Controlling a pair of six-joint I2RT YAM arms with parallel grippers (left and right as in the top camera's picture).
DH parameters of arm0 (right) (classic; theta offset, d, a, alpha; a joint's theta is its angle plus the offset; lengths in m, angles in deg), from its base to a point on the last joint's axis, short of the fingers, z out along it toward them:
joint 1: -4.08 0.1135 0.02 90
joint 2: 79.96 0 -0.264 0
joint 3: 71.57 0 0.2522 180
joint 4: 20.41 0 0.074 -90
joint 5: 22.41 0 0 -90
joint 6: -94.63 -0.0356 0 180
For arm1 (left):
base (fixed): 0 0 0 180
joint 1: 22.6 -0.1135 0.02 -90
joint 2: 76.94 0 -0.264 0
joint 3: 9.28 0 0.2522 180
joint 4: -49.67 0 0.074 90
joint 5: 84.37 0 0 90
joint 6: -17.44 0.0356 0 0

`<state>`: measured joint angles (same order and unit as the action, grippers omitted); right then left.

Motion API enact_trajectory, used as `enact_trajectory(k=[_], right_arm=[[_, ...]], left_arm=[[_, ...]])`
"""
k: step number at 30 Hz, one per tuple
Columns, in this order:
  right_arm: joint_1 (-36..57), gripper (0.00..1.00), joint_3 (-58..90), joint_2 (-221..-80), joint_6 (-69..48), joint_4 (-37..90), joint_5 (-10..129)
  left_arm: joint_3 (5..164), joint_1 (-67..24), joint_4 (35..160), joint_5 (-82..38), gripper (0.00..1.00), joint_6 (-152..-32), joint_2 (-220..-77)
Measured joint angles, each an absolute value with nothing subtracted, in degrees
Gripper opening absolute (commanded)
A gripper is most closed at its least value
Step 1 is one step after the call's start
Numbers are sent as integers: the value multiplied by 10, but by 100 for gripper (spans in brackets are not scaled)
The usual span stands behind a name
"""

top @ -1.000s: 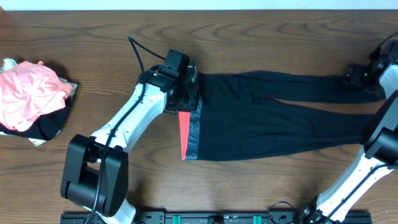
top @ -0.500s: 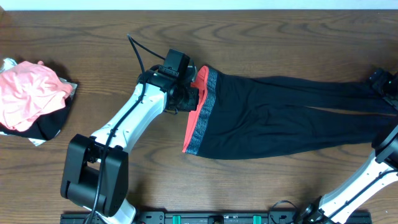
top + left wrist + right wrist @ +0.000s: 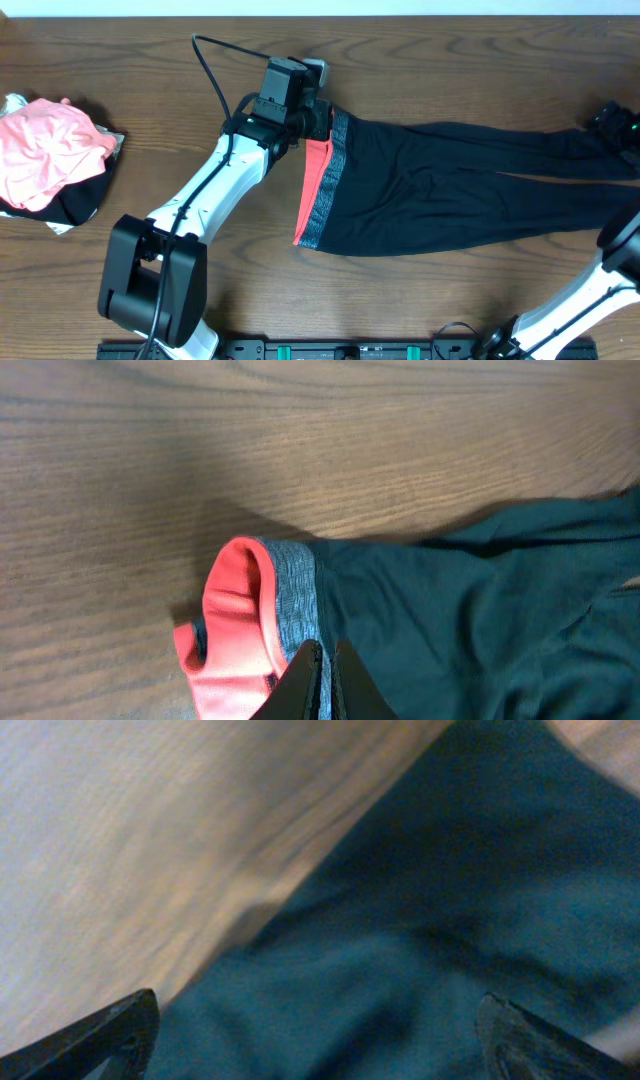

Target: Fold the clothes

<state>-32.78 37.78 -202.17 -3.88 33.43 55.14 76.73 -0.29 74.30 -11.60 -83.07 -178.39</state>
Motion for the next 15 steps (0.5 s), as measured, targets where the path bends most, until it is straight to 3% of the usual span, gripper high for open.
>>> enact_trajectory(k=[6,15], right_arm=[[-303,99,380,-1928,-36,406,542],[-266,99,381,-1926,-20,438,541]], left_arm=[[767,-3,720,-117,7,-831,-1837],[767,-3,670,-135,7,-831,-1892]])
